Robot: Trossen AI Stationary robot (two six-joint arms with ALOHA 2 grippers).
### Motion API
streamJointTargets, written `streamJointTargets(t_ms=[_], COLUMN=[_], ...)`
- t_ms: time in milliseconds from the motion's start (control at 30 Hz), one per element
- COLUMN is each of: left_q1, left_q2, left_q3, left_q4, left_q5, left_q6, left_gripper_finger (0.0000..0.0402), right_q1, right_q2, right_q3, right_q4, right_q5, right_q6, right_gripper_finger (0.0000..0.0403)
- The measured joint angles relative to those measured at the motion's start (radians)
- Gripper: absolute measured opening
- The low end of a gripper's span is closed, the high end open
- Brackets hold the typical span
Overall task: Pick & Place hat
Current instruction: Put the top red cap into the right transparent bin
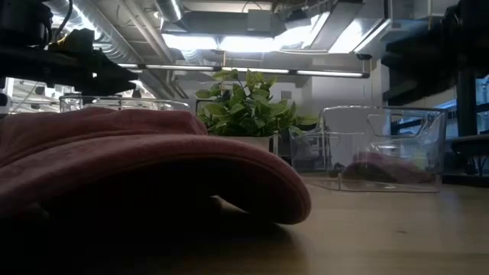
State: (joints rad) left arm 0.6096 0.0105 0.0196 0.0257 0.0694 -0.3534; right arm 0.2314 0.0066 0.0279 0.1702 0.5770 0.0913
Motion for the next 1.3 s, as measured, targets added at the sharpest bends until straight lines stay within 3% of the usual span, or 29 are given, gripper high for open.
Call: streamJointTargets(t_ms=[200,333,600,700,933,1067,1233,1300], left_q1=[0.0,0.0,0.0,0.0,0.0,0.0,0.0,0.0], left_q2=[0.0,0.0,0.0,0.0,0.0,0.0,0.0,0.0], left_q3=[0.0,0.0,0.0,0.0,0.0,0.0,0.0,0.0], left_q4=[0.0,0.0,0.0,0.0,0.0,0.0,0.0,0.0], left_q5=[0.011,0.011,0.011,0.01,0.01,0.01,0.01,0.01], left_q6=[0.0,0.0,0.0,0.0,-0.001,-0.002,-0.002,-0.003], left_gripper_finger=[0.0139,0.0139,0.0139,0.0139,0.0139,0.0139,0.0139,0.0139], right_q1=[0.0,-0.001,-0.066,-0.129,-0.369,-0.576,-0.851,-0.959], right_q2=[0.074,0.181,0.466,0.555,0.776,0.922,1.097,1.159], right_q3=[0.172,0.359,0.715,0.833,1.071,1.159,1.216,1.229], right_q4=[-0.051,-0.244,-0.596,-0.697,-0.97,-1.033,-1.043,-1.084], right_q5=[0.121,0.271,0.405,0.393,0.239,0.028,-0.316,-0.382], right_q6=[-0.092,0.026,0.31,0.402,0.557,0.553,0.447,0.401], right_gripper_finger=[0.0184,0.0184,0.0184,0.0184,0.0184,0.0184,0.0184,0.0184])
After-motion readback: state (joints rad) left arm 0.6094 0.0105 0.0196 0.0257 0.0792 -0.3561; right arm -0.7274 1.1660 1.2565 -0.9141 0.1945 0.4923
